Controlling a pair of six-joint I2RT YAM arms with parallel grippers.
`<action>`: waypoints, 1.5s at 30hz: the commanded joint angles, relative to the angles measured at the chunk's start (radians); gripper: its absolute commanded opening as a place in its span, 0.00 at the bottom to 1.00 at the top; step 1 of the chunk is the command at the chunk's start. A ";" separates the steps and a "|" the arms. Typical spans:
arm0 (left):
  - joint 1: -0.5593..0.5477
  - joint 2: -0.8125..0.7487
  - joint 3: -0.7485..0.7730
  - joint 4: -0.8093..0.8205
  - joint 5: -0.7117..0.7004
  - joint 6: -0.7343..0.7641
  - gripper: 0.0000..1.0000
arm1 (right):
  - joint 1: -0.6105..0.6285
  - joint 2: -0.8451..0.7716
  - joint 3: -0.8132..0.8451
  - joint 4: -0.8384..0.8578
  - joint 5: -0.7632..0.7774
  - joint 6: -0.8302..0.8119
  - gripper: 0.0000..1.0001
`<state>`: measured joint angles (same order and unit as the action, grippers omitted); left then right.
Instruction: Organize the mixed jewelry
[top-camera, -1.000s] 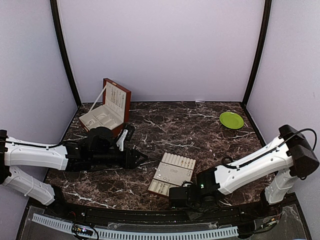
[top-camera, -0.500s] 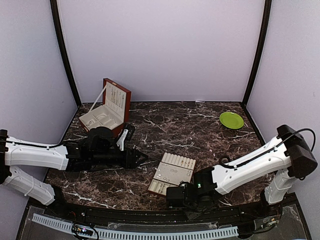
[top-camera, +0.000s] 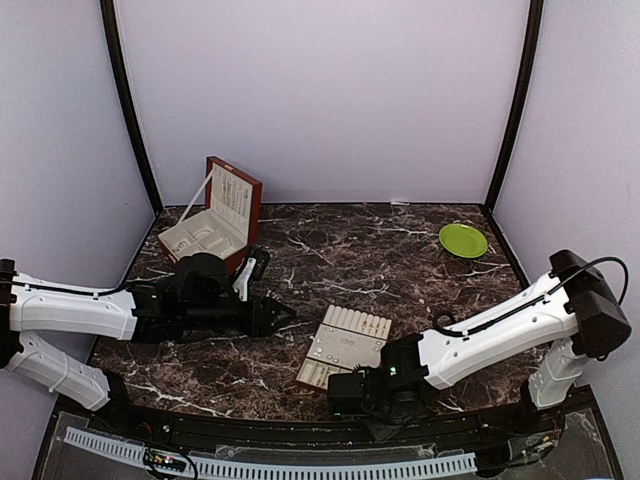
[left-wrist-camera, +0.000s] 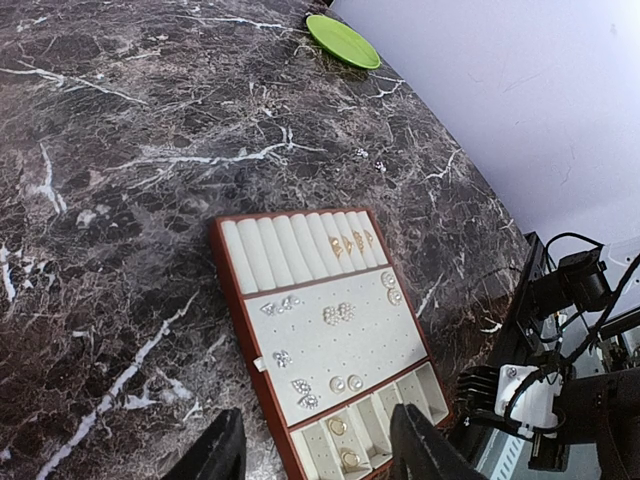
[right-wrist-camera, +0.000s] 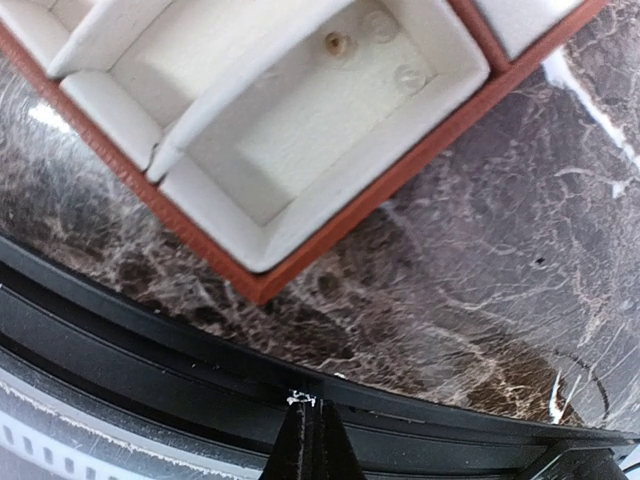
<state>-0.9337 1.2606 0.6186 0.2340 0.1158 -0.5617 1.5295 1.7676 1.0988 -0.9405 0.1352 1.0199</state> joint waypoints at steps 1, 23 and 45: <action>0.006 -0.009 0.009 0.017 0.010 0.010 0.52 | -0.009 0.007 0.017 -0.020 -0.036 -0.032 0.00; 0.009 -0.007 0.004 0.024 0.010 -0.002 0.52 | -0.073 -0.019 -0.011 0.029 -0.058 -0.051 0.00; 0.009 -0.004 0.000 0.033 0.015 -0.012 0.52 | -0.091 -0.044 -0.035 0.039 -0.103 -0.067 0.04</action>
<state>-0.9291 1.2606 0.6186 0.2386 0.1169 -0.5667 1.4437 1.7557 1.0805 -0.8982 0.0227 0.9375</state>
